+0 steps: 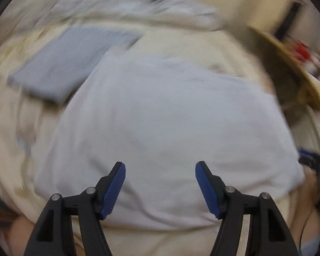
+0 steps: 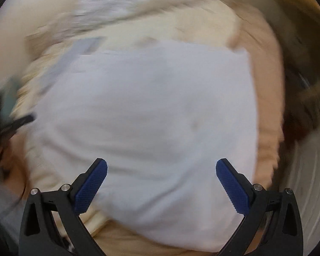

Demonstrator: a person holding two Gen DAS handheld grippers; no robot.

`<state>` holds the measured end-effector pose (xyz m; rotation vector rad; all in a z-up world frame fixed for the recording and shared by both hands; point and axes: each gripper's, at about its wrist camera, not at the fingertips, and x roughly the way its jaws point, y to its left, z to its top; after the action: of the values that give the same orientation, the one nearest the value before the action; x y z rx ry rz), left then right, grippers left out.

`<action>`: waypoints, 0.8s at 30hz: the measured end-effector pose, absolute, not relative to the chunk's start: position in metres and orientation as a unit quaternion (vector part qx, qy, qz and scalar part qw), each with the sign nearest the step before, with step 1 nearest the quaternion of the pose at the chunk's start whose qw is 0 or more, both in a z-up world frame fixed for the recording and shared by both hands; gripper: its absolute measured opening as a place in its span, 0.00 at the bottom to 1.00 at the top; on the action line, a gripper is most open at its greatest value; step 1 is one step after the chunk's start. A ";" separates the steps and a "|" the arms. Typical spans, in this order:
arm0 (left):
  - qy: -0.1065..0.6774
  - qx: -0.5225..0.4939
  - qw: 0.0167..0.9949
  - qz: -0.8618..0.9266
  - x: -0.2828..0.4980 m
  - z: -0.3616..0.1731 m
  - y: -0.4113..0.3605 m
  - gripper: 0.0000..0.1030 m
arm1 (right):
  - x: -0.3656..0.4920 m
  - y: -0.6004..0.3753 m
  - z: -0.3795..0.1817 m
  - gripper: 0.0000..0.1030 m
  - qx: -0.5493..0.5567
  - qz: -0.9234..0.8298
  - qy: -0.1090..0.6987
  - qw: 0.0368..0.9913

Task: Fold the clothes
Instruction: 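Press both open grippers on the shirt and smooth it flat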

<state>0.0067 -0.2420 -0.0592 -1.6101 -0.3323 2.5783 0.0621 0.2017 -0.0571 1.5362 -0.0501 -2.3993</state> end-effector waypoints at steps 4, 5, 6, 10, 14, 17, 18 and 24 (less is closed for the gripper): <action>-0.060 -0.580 0.012 0.812 -0.003 -0.081 -0.225 0.69 | 0.055 0.201 -0.095 1.00 0.609 -0.790 0.022 0.073; -0.035 -0.578 0.003 0.815 -0.003 -0.081 -0.216 0.71 | 0.055 0.199 -0.097 1.00 0.611 -0.788 0.034 0.069; -0.010 -0.575 -0.006 0.818 -0.002 -0.081 -0.207 0.71 | 0.057 0.199 -0.097 1.00 0.611 -0.788 0.039 0.064; -0.028 -0.563 -0.015 0.826 0.001 -0.079 -0.204 0.73 | 0.063 0.205 -0.095 1.00 0.610 -0.790 0.041 0.055; -0.028 -0.561 -0.015 0.827 -0.001 -0.078 -0.198 0.77 | 0.070 0.212 -0.092 1.00 0.608 -0.791 0.041 0.055; -0.020 -0.557 -0.021 0.830 0.000 -0.081 -0.196 0.78 | 0.060 0.198 -0.093 1.00 0.609 -0.790 0.051 0.052; -0.018 -0.556 -0.022 0.830 -0.003 -0.081 -0.197 0.78 | 0.055 0.191 -0.094 1.00 0.609 -0.789 0.055 0.051; -0.013 -0.556 -0.022 0.831 -0.005 -0.079 -0.194 0.78 | 0.063 0.195 -0.090 1.00 0.604 -0.793 0.067 0.043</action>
<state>-0.0049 -0.1938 -0.0790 -1.7731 -0.0428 2.6466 0.0633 0.1951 -0.0904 1.8477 0.2050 -2.4256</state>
